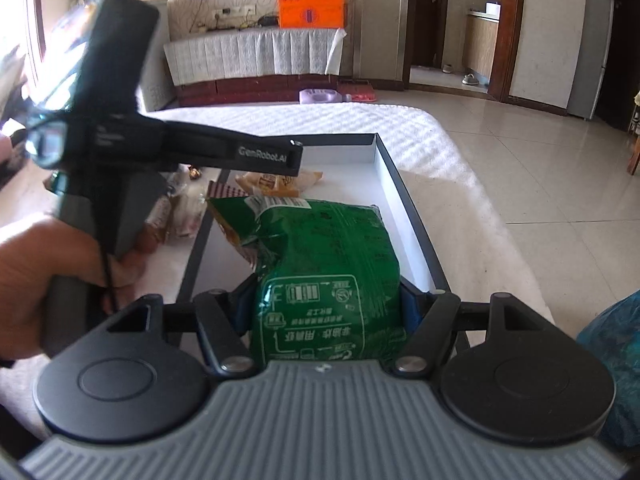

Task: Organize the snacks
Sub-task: 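Lower the green chip bag into the grey box and open the right tool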

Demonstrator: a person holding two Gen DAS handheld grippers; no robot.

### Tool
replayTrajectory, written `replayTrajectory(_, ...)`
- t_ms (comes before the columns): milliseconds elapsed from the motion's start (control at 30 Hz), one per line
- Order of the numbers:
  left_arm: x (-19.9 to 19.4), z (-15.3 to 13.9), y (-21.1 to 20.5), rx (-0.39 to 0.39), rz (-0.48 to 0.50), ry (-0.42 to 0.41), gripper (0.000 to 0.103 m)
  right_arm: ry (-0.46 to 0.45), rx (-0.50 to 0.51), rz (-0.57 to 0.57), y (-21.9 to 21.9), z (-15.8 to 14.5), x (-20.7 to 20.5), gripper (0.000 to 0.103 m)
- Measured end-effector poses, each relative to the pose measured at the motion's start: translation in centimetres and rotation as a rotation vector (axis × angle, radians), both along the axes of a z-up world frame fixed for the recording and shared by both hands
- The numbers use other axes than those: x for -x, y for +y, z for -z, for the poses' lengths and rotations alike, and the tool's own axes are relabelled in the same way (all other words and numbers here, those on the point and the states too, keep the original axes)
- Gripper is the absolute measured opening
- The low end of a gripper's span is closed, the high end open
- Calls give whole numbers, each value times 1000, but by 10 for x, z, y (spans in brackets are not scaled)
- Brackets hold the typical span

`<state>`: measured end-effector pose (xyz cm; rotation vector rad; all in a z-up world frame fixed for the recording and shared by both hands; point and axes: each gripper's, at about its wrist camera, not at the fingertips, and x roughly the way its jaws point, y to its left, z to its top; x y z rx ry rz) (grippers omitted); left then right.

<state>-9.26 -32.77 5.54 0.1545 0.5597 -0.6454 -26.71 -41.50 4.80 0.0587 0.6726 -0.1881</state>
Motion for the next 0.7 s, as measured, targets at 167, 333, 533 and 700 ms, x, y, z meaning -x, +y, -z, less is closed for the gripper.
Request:
replayTrajectory(167, 3, -3, 2, 4, 6, -3, 81, 35, 32, 20, -4, 10, -14, 70)
replayTrajectory(333, 5, -4, 5, 4, 3, -7, 84, 38, 44, 29, -5, 13, -18, 72)
replayTrajectory(533, 6, -5, 10, 1, -1, -7, 84, 27, 40, 9, -1, 12, -12, 78)
replayTrajectory(700, 8, -8, 18, 4, -11, -9, 84, -51, 71, -15, 7, 2, -2, 81)
